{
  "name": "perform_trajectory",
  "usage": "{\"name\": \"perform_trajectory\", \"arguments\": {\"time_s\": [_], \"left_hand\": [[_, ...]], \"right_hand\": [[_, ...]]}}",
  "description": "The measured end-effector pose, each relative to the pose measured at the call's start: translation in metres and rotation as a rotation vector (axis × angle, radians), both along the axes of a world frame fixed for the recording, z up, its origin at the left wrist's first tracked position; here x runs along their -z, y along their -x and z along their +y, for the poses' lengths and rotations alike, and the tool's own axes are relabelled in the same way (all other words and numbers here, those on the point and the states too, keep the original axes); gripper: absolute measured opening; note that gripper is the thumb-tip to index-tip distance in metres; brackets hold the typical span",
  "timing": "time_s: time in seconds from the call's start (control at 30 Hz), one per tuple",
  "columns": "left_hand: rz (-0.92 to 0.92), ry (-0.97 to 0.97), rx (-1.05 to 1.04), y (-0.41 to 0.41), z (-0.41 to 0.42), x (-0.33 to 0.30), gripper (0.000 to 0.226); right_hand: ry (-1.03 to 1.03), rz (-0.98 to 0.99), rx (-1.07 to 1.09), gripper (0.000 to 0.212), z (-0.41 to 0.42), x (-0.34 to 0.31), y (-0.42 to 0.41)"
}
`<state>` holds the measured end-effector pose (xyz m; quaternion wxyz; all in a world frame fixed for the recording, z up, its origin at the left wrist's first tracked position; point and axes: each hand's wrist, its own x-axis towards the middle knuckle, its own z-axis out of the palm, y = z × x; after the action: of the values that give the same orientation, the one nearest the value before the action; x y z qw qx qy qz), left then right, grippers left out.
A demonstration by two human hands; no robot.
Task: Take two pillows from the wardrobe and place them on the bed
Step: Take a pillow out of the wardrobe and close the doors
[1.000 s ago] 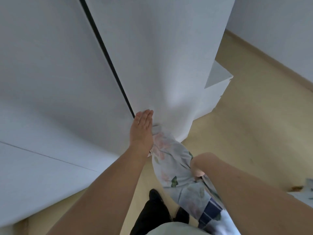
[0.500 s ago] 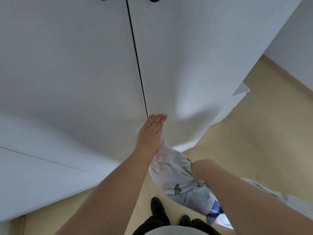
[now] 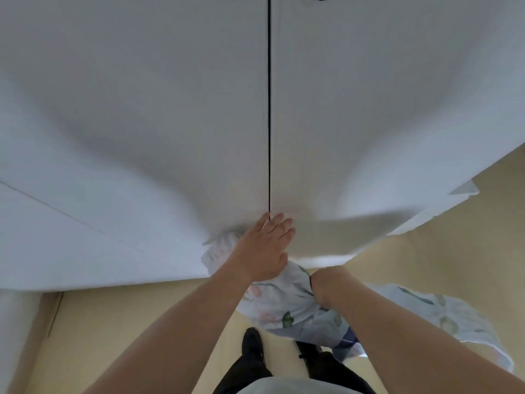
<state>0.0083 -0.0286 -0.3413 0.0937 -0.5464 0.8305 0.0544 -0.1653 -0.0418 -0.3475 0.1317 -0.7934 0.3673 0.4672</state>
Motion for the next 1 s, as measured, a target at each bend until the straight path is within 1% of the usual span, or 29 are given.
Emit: {"name": "perform_trajectory", "arguments": {"time_s": [0.07,0.17,0.3,0.4,0.43,0.53,0.6,0.67,0.7,0.73,0.77,0.83,0.87,0.93,1.0], "left_hand": [[0.108,-0.106,-0.081,-0.009,0.017,0.006,0.062],[0.187,-0.206,-0.259,-0.016,0.055,0.014,0.071],[0.173,-0.228,-0.497,-0.017,0.102,0.018,0.091],[0.124,-0.214,-0.666,-0.021,0.137,0.018,0.096],[0.109,-0.221,-0.747,-0.026,0.157,0.018,0.094],[0.081,-0.237,-0.922,-0.038,0.201,0.020,0.083],[0.075,-0.216,-1.050,-0.047,0.234,0.020,0.080],[0.059,-0.201,-1.186,-0.059,0.277,0.018,0.080],[0.042,-0.197,-1.243,-0.065,0.298,0.017,0.077],[0.018,-0.187,-1.301,-0.072,0.323,0.016,0.071],[-0.007,-0.180,-1.338,-0.077,0.340,0.015,0.062],[-0.026,-0.147,-1.424,-0.090,0.386,0.013,0.044],[-0.020,-0.138,-1.461,-0.097,0.409,0.011,0.037],[-0.012,-0.132,-1.519,-0.113,0.448,0.003,0.029],[0.001,-0.110,-1.582,-0.131,0.482,-0.008,0.024]], "right_hand": [[0.011,-0.031,-0.060,0.022,-0.005,0.003,-0.002],[0.025,-0.091,-0.198,0.024,-0.013,0.004,-0.011],[0.005,-0.141,-0.388,0.026,-0.010,0.005,-0.043],[-0.004,-0.183,-0.518,0.028,0.005,0.004,-0.077],[-0.010,-0.208,-0.589,0.028,0.018,0.004,-0.094],[-0.009,-0.326,-0.709,0.025,0.048,0.003,-0.129],[-0.017,-0.333,-0.801,0.023,0.073,-0.001,-0.157],[-0.039,-0.351,-0.888,0.013,0.109,-0.004,-0.190],[-0.056,-0.374,-0.919,0.013,0.128,-0.005,-0.206],[-0.069,-0.384,-0.957,0.019,0.151,-0.005,-0.224],[-0.077,-0.401,-0.994,0.021,0.166,-0.006,-0.235],[-0.078,-0.437,-1.088,0.011,0.211,-0.008,-0.265],[-0.075,-0.445,-1.131,0.015,0.234,-0.009,-0.279],[-0.092,-0.482,-1.204,0.019,0.272,-0.014,-0.305],[-0.120,-0.534,-1.247,0.016,0.307,-0.020,-0.332]]}}
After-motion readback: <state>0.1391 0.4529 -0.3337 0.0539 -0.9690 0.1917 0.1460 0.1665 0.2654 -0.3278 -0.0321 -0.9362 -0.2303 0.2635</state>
